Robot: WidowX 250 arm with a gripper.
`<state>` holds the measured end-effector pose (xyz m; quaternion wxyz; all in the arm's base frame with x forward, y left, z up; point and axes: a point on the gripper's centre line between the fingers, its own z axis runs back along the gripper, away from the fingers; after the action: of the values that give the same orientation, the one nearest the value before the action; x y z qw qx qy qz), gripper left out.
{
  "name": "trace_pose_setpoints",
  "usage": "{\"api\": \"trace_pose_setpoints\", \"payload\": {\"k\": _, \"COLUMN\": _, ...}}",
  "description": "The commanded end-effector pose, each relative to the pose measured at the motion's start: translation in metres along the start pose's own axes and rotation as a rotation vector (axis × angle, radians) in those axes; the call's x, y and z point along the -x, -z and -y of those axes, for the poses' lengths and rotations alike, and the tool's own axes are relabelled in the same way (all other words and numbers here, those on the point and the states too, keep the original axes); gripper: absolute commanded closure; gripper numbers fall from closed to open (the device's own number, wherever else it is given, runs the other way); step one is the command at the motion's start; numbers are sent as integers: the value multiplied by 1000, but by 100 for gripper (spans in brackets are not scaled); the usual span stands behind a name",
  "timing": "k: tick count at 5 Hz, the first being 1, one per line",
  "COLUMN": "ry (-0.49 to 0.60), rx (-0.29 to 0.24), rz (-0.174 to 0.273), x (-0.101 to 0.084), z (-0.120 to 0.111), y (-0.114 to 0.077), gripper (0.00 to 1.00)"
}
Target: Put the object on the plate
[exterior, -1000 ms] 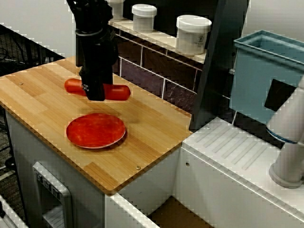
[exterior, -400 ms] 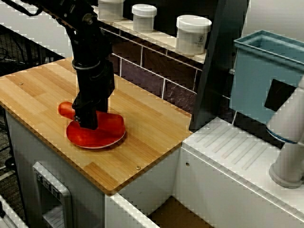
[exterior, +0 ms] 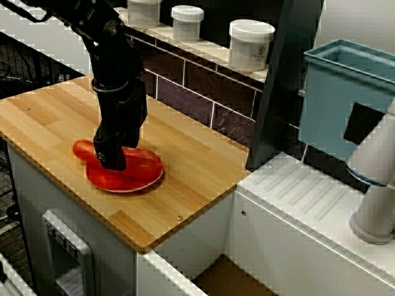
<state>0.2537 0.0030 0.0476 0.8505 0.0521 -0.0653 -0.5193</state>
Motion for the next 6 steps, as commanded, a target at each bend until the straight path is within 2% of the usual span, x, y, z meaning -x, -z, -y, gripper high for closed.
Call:
{"api": "trace_pose_setpoints", "payload": {"k": 1, "ry": -17, "rx": -16, "rz": 25, "x": 2, "z": -11, "y": -18, "gripper": 0}}
{"api": "trace_pose_setpoints", "payload": {"k": 3, "ry": -35, "rx": -2, "rz": 36, "x": 7, "z": -19, "y": -33, "gripper": 0}}
{"api": "trace_pose_setpoints", "payload": {"k": 4, "ry": -13, "rx": 9, "rz": 21, "x": 9, "z": -19, "y": -38, "gripper": 0}}
{"api": "trace_pose_setpoints", "payload": {"k": 6, "ry": -13, "rx": 9, "rz": 21, "x": 9, "z": -19, "y": -38, "gripper": 0}}
